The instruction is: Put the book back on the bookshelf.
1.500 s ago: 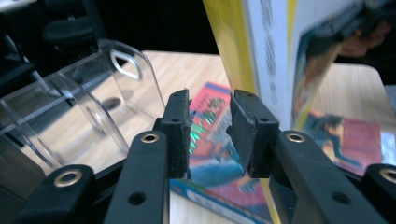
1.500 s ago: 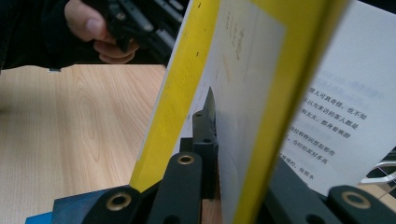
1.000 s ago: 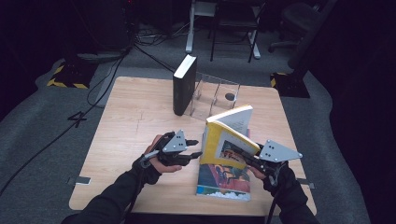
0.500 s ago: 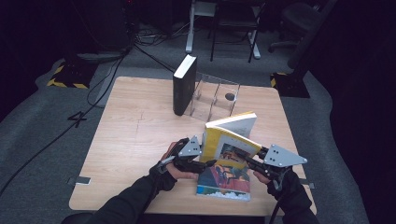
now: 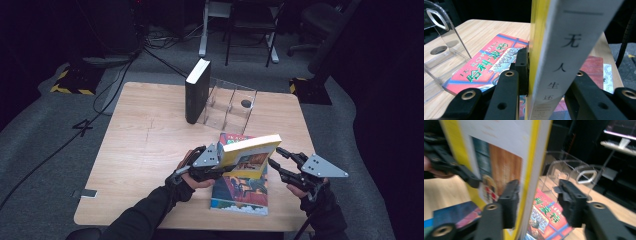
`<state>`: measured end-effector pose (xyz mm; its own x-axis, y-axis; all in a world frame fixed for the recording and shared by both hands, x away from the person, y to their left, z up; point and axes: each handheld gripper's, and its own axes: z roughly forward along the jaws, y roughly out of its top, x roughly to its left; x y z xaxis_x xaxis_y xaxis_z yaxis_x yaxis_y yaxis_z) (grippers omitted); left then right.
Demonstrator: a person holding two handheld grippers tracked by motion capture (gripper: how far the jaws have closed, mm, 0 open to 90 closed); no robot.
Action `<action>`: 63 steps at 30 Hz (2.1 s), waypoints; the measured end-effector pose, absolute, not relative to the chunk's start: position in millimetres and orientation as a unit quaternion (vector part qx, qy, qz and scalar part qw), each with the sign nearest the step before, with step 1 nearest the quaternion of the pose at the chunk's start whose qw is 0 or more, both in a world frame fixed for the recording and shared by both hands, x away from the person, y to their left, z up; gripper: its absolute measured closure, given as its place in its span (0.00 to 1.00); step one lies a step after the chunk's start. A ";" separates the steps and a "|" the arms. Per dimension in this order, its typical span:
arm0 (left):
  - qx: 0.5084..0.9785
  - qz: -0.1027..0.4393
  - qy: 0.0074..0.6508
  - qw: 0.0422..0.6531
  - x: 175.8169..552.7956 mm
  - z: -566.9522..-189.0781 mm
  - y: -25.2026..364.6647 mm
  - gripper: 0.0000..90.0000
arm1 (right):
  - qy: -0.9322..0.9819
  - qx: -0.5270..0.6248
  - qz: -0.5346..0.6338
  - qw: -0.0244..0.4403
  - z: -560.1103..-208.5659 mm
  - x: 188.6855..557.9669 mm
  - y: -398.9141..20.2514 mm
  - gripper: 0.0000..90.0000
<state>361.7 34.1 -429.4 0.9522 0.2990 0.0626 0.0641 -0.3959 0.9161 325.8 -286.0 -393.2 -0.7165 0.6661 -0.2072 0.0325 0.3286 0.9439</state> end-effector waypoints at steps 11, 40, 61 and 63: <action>0.828 0.104 0.110 0.540 361.8 -429.1 39.5 0.82 | 0.792 0.229 0.512 0.243 -421.3 347.6 -258.1 0.48; 0.793 0.130 0.087 0.589 362.5 -365.4 21.1 0.81 | 0.799 0.215 0.502 0.251 -424.1 344.1 -243.9 0.48; 0.741 0.258 0.182 0.592 402.2 -323.7 70.3 0.83 | 0.799 0.253 0.487 0.246 -434.1 352.7 -268.3 0.47; 0.734 0.275 0.206 0.586 411.6 -323.1 77.8 0.83 | 0.799 0.258 0.485 0.246 -435.9 354.6 -270.1 0.47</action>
